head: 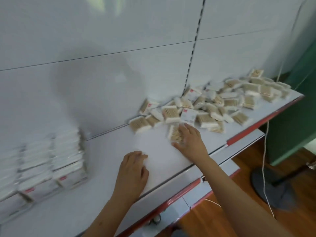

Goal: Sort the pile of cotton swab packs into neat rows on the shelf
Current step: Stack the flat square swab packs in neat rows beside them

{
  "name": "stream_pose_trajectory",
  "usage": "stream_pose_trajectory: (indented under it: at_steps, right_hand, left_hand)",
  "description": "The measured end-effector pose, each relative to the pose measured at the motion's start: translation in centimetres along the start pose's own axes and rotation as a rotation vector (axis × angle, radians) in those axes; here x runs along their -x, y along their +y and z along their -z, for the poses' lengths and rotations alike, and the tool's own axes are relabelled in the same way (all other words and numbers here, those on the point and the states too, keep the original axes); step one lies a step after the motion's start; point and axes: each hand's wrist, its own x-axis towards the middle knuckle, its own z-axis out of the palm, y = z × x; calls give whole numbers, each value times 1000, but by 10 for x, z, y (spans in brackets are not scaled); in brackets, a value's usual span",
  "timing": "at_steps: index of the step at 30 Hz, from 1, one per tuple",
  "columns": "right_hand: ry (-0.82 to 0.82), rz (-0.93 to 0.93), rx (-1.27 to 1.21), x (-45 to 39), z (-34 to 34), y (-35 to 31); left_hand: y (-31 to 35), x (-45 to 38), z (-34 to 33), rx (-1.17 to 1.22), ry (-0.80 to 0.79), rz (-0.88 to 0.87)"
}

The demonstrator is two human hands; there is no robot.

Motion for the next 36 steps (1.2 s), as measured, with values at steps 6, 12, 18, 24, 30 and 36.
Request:
stream_pose_trajectory:
  at_steps: [6, 12, 18, 24, 30, 36]
  right_hand:
    - [-41, 170, -87, -8, 15, 21]
    - [-431, 199, -386, -8, 48, -16]
    - [-223, 395, -394, -56, 27, -25]
    - [-74, 830, 116, -110, -42, -61]
    - [80, 893, 34, -127, -46, -57]
    - [-41, 669, -362, -108, -5, -65]
  left_hand:
    - [49, -51, -12, 131, -61, -62]
    - [64, -78, -26, 194, -34, 115]
    - [27, -64, -10, 499, 344, 672]
    - [31, -59, 2, 794, 527, 801]
    - [37, -61, -1, 789, 567, 812]
    - [34, -61, -1, 806, 569, 790]
